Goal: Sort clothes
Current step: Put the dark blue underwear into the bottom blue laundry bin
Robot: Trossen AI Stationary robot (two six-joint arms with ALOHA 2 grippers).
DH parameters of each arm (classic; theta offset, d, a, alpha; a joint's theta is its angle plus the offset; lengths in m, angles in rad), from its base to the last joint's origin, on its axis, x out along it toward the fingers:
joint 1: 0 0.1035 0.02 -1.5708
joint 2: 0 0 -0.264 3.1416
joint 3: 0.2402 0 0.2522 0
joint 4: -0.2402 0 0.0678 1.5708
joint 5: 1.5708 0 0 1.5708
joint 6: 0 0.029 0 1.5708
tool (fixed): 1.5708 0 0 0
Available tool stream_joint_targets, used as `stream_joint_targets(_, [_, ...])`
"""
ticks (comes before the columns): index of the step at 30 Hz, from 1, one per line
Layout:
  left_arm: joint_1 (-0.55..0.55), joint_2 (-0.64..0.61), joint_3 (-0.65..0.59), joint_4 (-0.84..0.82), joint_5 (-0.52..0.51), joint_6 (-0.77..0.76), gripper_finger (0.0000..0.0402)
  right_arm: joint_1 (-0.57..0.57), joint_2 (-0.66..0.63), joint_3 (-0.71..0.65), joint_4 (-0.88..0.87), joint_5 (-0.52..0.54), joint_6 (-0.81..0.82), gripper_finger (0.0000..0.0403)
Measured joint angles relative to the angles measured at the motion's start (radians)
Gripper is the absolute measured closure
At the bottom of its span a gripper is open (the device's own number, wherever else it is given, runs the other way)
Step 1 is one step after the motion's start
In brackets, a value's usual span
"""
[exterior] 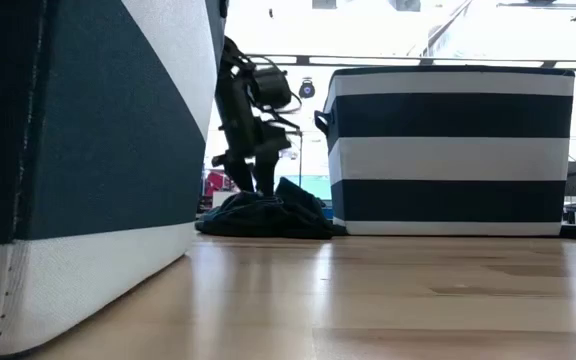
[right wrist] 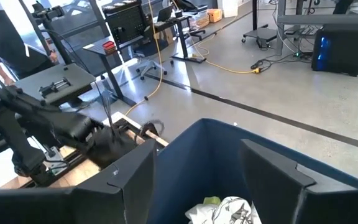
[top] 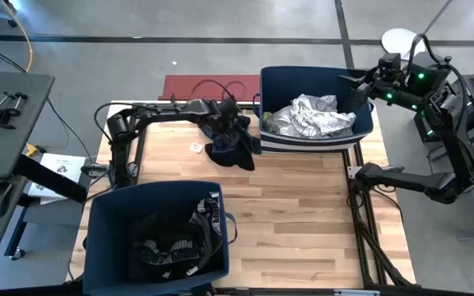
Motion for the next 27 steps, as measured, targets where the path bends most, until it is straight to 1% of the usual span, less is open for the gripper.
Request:
stream_joint_targets(2, [-0.015, 0.034, 0.0, 0.0, -0.03, 0.056, 0.0162, 0.0, 0.0, 0.0, 0.0, 0.0, 0.002, 0.0187])
stream_joint_targets(6, [-0.03, 0.102, 0.0, -0.004, 0.003, 0.076, 0.0172, 0.0, 0.0, 0.0, 0.0, -0.002, 0.002, 0.0187])
stream_joint_targets(8, [-0.036, 0.12, 0.003, -0.01, 0.007, 0.068, 0.0189, 0.0, 0.0, 0.0, 0.0, -0.003, 0.006, 0.0187])
stream_joint_targets(9, [-0.038, 0.121, 0.003, -0.016, 0.007, 0.068, 0.0203, 0.0, 0.0, 0.0, 0.0, -0.003, 0.01, 0.0187])
stream_joint_targets(11, [-0.045, 0.122, 0.003, -0.016, 0.004, 0.076, 0.0245, 0.0, 0.0, 0.0, 0.0, -0.003, 0.016, 0.0187])
stream_joint_targets(13, [-0.049, 0.111, 0.002, -0.018, -0.005, 0.085, 0.0304, 0.0, -0.002, 0.0, 0.0, -0.002, 0.017, 0.0187])
stream_joint_targets(14, [-0.049, 0.099, 0.002, -0.023, -0.008, 0.092, 0.034, 0.0, -0.003, 0.0, 0.0, -0.002, 0.015, 0.0187])
stream_joint_targets(15, [-0.048, 0.086, -0.001, -0.033, -0.007, 0.094, 0.0369, 0.0, -0.003, 0.0, 0.0, -0.003, 0.011, 0.0187])
stream_joint_targets(16, [-0.045, 0.069, -0.002, -0.039, -0.008, 0.094, 0.0383, 0.0, -0.002, 0.0, 0.0, -0.002, 0.009, 0.0187])
stream_joint_targets(19, [-0.04, -0.012, -0.002, -0.052, -0.028, 0.08, 0.0384, 0.0, 0.0, 0.0, 0.0, -0.002, -0.003, 0.0187])
stream_joint_targets(22, [-0.039, -0.123, -0.002, -0.075, -0.039, 0.079, 0.0395, 0.0, 0.0, 0.0, 0.0, -0.002, -0.007, 0.0187])
stream_joint_targets(27, [-0.047, -0.342, 0.009, -0.067, 0.012, 0.078, 0.0398, 0.0, 0.0, 0.0, 0.001, 0.002, -0.03, 0.0187])
